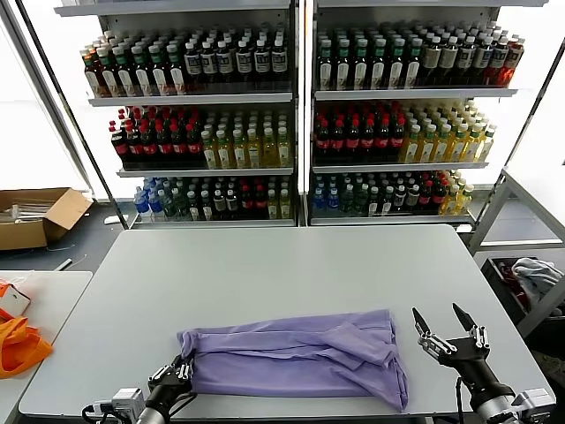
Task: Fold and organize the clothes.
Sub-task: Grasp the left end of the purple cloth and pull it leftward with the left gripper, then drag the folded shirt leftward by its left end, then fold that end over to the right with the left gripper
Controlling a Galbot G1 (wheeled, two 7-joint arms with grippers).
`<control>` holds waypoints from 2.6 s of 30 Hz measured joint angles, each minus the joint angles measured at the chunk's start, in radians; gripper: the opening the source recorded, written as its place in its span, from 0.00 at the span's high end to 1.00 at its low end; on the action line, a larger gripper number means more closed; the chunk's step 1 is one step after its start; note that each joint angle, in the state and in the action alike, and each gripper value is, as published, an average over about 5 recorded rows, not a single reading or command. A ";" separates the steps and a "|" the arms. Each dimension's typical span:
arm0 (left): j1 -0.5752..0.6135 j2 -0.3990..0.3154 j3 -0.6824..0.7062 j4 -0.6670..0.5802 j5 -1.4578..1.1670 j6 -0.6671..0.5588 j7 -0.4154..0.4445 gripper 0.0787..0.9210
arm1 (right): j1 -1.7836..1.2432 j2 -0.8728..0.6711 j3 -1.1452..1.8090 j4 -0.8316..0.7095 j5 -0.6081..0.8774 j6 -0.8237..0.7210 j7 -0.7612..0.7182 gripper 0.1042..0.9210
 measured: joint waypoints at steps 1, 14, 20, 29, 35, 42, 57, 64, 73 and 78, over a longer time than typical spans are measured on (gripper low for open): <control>-0.001 -0.001 0.001 0.002 0.002 -0.003 0.001 0.93 | 0.000 0.000 0.000 0.001 0.001 0.000 0.000 0.12; -0.035 0.072 -0.112 0.029 -0.009 -0.035 0.088 0.97 | -0.001 -0.010 0.020 0.002 0.033 0.009 -0.006 0.12; -0.063 0.196 -0.268 0.092 -0.055 -0.068 0.156 0.97 | 0.009 -0.009 0.021 -0.007 0.043 0.010 -0.005 0.12; -0.063 0.295 -0.388 0.046 -0.106 -0.082 0.183 0.97 | 0.008 0.001 0.019 -0.002 0.047 0.011 -0.003 0.12; -0.054 0.256 -0.301 -0.079 -0.066 -0.105 0.143 0.97 | 0.003 0.016 0.009 0.010 0.042 0.010 0.003 0.12; -0.048 0.194 -0.124 -0.147 -0.002 -0.131 0.097 0.97 | -0.014 0.035 0.001 0.025 0.030 0.010 0.006 0.12; -0.091 0.079 0.194 -0.143 0.074 -0.152 0.026 0.97 | -0.064 0.085 -0.016 0.063 -0.005 0.015 0.011 0.12; -0.131 0.045 0.296 -0.092 0.087 -0.148 0.018 0.90 | -0.088 0.099 -0.025 0.082 -0.021 0.012 0.009 0.12; -0.199 0.001 0.380 0.007 0.095 -0.137 0.009 0.59 | -0.101 0.104 -0.028 0.099 -0.031 0.006 0.009 0.12; -0.214 -0.013 0.403 0.030 0.094 -0.136 0.011 0.43 | -0.101 0.105 -0.035 0.099 -0.033 0.005 0.007 0.12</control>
